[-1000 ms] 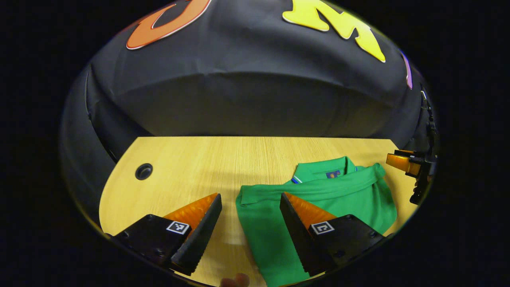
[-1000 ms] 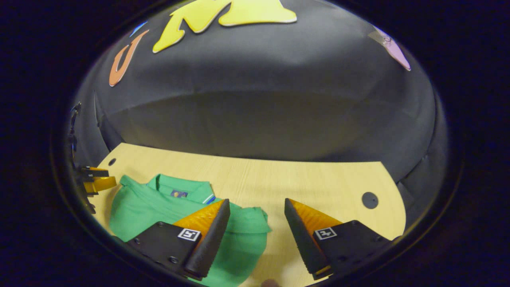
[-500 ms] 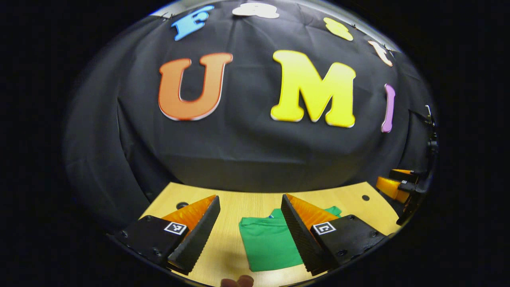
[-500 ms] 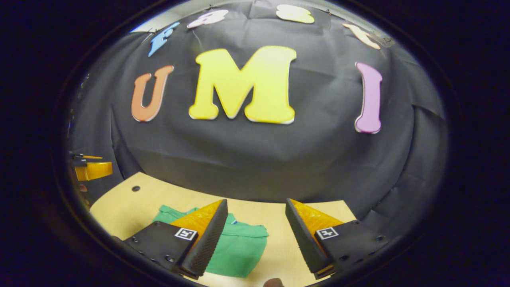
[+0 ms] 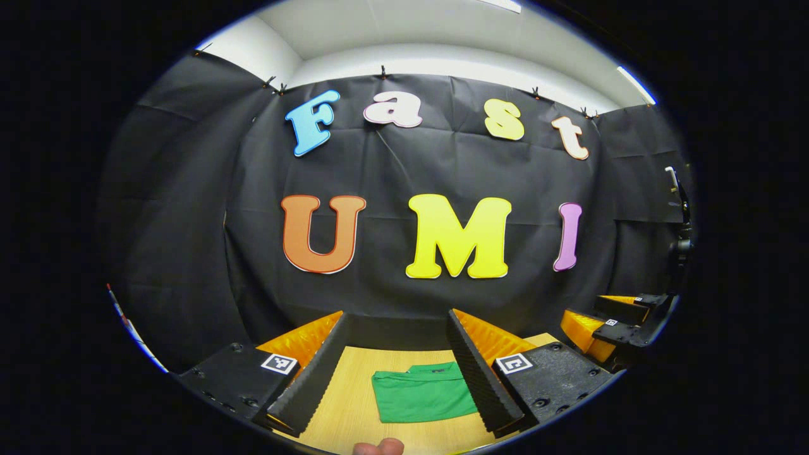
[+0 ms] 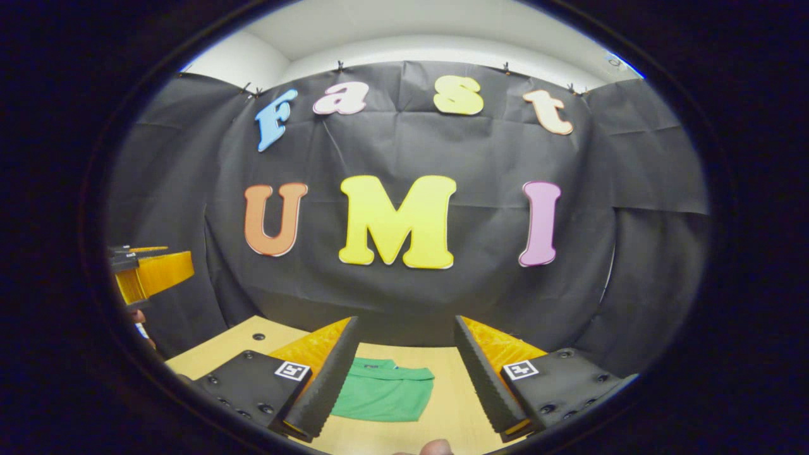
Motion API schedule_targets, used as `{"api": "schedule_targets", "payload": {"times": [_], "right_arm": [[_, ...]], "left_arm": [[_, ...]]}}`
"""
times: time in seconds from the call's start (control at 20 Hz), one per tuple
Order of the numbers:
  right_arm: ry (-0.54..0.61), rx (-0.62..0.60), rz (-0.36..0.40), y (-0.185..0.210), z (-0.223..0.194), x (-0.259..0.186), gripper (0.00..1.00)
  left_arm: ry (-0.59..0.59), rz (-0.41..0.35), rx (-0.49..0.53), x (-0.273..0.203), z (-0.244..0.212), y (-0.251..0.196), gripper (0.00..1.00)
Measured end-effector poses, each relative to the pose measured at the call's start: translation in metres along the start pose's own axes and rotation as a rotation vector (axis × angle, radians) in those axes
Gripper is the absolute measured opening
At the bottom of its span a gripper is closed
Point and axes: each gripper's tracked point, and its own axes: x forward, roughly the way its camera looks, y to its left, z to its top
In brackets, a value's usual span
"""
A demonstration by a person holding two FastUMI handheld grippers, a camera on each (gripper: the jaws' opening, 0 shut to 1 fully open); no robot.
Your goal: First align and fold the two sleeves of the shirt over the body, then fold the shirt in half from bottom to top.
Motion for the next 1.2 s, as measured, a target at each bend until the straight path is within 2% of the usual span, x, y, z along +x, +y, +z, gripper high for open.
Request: {"api": "schedule_targets", "payload": {"times": [0.2,0.4,0.55,0.95,1.0,1.05,1.15,1.2], "right_arm": [[-0.094,0.022,-0.045,-0.002,0.003,-0.053,0.92],[-0.029,0.040,-0.038,0.001,-0.021,-0.082,0.94],[0.006,0.050,-0.046,-0.001,-0.029,-0.084,0.93],[-0.012,0.058,-0.044,0.002,-0.022,-0.080,0.95],[-0.009,0.059,-0.043,0.003,-0.022,-0.079,0.95],[-0.006,0.058,-0.040,0.003,-0.023,-0.077,0.93],[-0.004,0.059,-0.034,0.004,-0.021,-0.072,0.95],[-0.005,0.059,-0.031,0.005,-0.019,-0.071,0.93]], "left_arm": [[0.020,0.009,-0.034,-0.037,-0.015,-0.003,0.98],[0.017,0.007,-0.012,-0.056,-0.019,-0.003,0.99],[0.025,-0.017,-0.025,-0.057,-0.022,-0.010,0.98],[0.013,-0.033,0.029,-0.052,-0.018,-0.014,0.99],[0.012,-0.032,0.030,-0.051,-0.017,-0.014,0.89],[0.010,-0.031,0.029,-0.049,-0.016,-0.015,0.99],[0.014,-0.030,0.036,-0.047,-0.017,-0.016,0.89],[0.013,-0.025,0.043,-0.046,-0.016,-0.015,0.99]]}}
